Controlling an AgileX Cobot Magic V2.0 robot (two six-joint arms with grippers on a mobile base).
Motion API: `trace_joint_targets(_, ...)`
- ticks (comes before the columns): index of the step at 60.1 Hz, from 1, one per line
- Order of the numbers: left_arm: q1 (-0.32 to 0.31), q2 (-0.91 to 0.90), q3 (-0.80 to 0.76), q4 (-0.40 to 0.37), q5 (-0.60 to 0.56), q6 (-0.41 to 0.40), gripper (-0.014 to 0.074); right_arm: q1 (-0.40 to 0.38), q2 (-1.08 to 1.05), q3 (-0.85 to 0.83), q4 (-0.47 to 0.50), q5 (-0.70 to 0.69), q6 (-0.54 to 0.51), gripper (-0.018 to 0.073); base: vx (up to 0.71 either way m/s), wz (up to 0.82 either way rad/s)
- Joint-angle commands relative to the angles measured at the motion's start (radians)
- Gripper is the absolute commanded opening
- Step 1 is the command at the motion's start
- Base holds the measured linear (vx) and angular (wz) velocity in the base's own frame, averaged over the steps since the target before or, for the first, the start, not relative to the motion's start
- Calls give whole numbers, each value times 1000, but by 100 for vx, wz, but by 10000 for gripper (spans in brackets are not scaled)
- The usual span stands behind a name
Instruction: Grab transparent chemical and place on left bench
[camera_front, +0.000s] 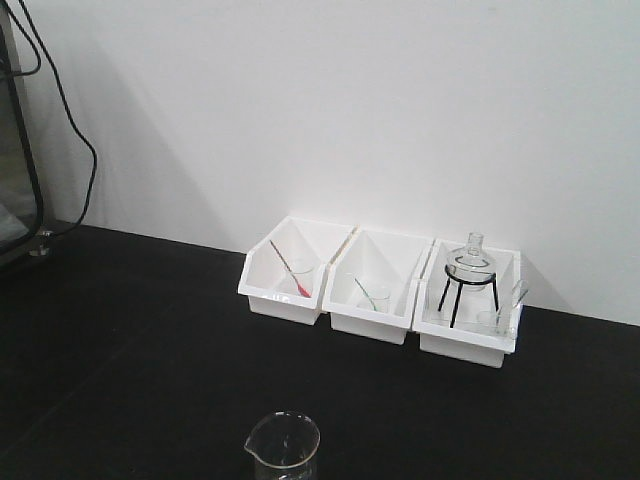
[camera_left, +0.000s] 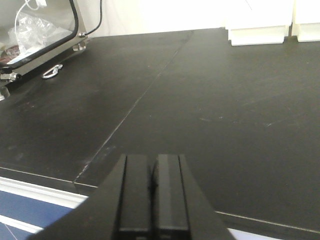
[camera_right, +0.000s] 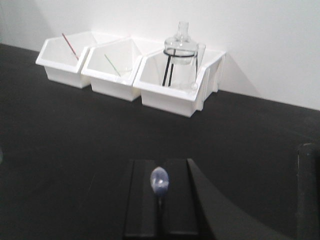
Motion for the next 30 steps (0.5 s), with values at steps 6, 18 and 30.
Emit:
trace_joint_targets(6, -2, -19, 16, -1, -78, -8, -3, -6, 17, -28, 1, -60, 1, -3, 0, 2)
trace_joint_targets(18, -2, -19, 16, -1, -78, -8, -3, -6, 20, -28, 0, -45, 1, -3, 0, 1)
trace_joint_targets(30, -2, -19, 16, -1, -78, -8, -3, -6, 20, -28, 0, -44, 1, -3, 0, 0)
